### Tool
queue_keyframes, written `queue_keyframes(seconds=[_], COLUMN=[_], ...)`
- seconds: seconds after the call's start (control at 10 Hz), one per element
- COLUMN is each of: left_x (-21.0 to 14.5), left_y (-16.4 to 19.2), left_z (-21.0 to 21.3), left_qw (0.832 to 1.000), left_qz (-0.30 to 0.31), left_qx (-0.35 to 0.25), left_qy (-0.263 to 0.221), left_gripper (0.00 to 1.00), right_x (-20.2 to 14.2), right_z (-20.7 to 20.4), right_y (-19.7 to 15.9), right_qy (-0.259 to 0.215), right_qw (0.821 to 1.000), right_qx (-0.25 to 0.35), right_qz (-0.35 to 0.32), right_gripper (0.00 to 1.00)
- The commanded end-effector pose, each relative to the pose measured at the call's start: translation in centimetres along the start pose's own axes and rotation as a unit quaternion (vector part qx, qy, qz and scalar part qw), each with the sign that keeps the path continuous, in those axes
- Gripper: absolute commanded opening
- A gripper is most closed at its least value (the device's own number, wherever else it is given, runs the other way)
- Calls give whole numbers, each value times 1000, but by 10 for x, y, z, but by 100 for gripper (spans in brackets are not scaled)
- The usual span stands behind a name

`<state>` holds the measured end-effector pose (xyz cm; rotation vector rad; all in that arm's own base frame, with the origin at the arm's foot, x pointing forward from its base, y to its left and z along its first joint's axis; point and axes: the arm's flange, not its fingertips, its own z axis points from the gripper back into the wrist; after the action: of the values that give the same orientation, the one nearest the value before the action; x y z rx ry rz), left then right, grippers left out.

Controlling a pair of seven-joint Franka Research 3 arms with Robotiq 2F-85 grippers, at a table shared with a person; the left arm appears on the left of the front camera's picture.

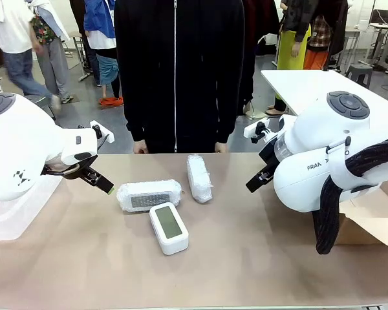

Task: Separate and place wrapped and unwrapped clocks.
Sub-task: Pick up the Digital clock indicated by the person.

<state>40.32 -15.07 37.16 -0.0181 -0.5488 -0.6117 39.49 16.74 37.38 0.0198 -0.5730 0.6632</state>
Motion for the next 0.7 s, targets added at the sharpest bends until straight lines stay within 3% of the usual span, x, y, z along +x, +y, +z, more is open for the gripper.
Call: queue_keyframes(seconds=[0.0,0.6], left_x=[0,0], left_y=[0,0], left_z=[0,0], left_qw=[1000,1000], left_qz=[0,0], left_qx=[0,0], left_qy=[0,0], left_gripper=[100,100], right_x=[0,0], right_z=[0,0], right_y=[0,0], right_qy=[0,0], right_qw=[1000,1000], right_qx=[0,0], right_qz=[0,0], right_gripper=[100,100])
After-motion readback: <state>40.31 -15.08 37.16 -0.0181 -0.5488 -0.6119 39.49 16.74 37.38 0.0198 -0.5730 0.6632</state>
